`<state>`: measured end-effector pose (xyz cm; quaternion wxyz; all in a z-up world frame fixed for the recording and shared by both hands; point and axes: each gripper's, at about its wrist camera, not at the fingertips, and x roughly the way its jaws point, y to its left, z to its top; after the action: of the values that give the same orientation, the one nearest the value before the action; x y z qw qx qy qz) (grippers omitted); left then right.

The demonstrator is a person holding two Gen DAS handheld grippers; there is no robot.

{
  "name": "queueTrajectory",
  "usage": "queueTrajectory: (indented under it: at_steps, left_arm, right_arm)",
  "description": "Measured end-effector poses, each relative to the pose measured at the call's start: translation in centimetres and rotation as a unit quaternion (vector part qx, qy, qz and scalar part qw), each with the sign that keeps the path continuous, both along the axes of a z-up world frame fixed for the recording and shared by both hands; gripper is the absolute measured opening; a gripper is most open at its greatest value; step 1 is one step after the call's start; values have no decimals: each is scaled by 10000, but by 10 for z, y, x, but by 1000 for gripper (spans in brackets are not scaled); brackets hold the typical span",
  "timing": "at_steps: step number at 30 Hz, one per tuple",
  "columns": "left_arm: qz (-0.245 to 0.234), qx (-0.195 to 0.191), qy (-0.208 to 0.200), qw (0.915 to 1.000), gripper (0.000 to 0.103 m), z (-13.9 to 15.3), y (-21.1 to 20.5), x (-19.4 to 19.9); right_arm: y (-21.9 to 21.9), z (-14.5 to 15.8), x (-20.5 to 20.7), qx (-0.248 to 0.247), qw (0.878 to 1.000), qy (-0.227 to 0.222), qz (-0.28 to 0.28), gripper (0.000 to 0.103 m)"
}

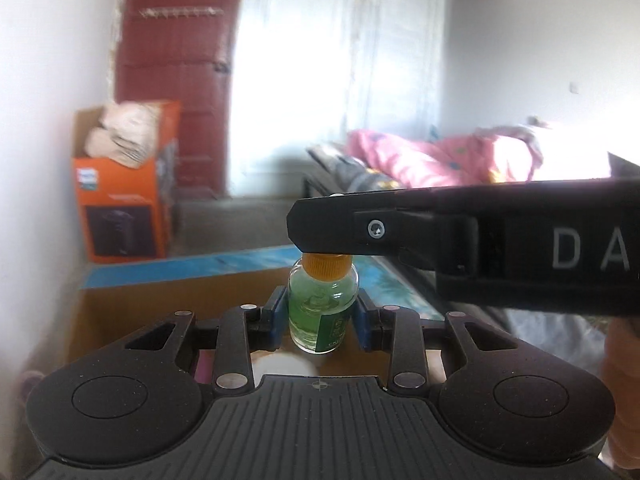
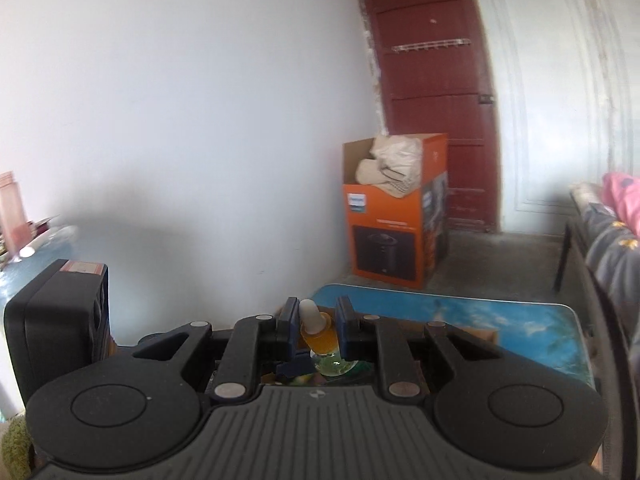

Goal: Organize rigid objects
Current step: 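Lift the green dropper bottle over the box with the right gripper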

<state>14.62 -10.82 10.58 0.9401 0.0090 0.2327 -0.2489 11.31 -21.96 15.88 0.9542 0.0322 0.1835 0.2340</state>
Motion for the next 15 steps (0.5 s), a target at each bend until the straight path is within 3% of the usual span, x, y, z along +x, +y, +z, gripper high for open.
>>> queueTrajectory:
  at_steps: [6,11,15]
  left_arm:
    - [-178,326,591,9976,33,-34,-43,33]
    - [-159,510,1090,9926,33,-63,-49,51]
    - [-127,756,1198,9898,32,-72,-52,49]
  right_arm:
    - [-48,-35,40,240,9972,657,-260,21]
    - [-63,-74,61,329,9932,1081,-288,21]
    - [-70,-94,70,387,9907,1288,-228,21]
